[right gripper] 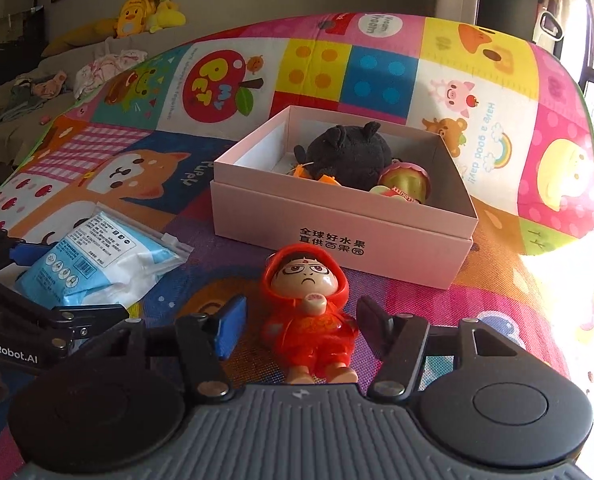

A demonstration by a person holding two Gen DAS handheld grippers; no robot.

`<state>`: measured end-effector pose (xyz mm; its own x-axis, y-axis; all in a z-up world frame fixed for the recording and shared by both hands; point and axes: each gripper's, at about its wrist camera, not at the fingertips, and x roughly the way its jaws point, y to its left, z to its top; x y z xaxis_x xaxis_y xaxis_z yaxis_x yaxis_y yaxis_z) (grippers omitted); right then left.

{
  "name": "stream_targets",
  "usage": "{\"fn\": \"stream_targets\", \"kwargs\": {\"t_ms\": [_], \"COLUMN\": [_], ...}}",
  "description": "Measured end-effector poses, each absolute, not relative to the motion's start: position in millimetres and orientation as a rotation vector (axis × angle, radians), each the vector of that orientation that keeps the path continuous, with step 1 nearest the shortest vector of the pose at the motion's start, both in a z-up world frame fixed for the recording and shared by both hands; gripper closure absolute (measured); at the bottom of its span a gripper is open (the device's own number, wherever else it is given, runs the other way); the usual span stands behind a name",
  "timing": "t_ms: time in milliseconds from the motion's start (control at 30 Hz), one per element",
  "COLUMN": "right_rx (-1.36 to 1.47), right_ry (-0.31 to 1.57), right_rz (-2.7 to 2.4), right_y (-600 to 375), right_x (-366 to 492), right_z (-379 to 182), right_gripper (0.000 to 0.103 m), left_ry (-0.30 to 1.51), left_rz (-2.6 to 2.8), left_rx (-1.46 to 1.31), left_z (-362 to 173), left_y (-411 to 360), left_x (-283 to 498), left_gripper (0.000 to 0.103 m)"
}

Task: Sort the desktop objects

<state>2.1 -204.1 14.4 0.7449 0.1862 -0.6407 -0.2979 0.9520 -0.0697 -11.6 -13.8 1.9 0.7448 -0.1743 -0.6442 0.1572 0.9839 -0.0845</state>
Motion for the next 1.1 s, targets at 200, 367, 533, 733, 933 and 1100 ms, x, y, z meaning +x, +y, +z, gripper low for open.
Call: {"fn": "stream_targets", "kwargs": {"t_ms": [200, 367, 533, 733, 933, 1100], "right_rx": [-0.166, -0.148, -0.132, -0.112, -0.106, -0.095], "right_ry": [0.702, 0.682, 0.684, 0.680, 0.658, 0.643], "right_rz": [0.260, 0.252, 0.176, 0.111, 0.123, 0.126], "right_y": [-204.5, -215.0, -232.2, -246.9, -247.0, -248.3], "right_x": [7.6, -16.9, -39.3, -50.1, -52.1, -53.8], "right_z": [10.5, 15.4, 11.5, -1.3, 0.4, 2.3], "right_gripper": [0.050, 0.050, 0.050, 0.052, 0.052, 0.052], "left_ry": [0.709, 0.715, 0.725, 0.737, 0.705, 0.716], "left_rz": [-0.181, -0.174, -0.168, -0.197, -0.176, -0.174], "left_rx": [-0.021, 0.000, 0.030, 0.004, 0.063, 0.101], "left_z": [1.2, 0.1, 0.3, 5.5, 16.9, 18.5], "left_y": [-14.5, -16.8, -21.2, -24.8, -37.1, -40.7], "left_x": [-11.8, -10.8, -9.4, -3.9, -0.8, 1.6], "left_gripper": [0.000, 0.000, 0.000, 0.000, 0.001, 0.030]}}
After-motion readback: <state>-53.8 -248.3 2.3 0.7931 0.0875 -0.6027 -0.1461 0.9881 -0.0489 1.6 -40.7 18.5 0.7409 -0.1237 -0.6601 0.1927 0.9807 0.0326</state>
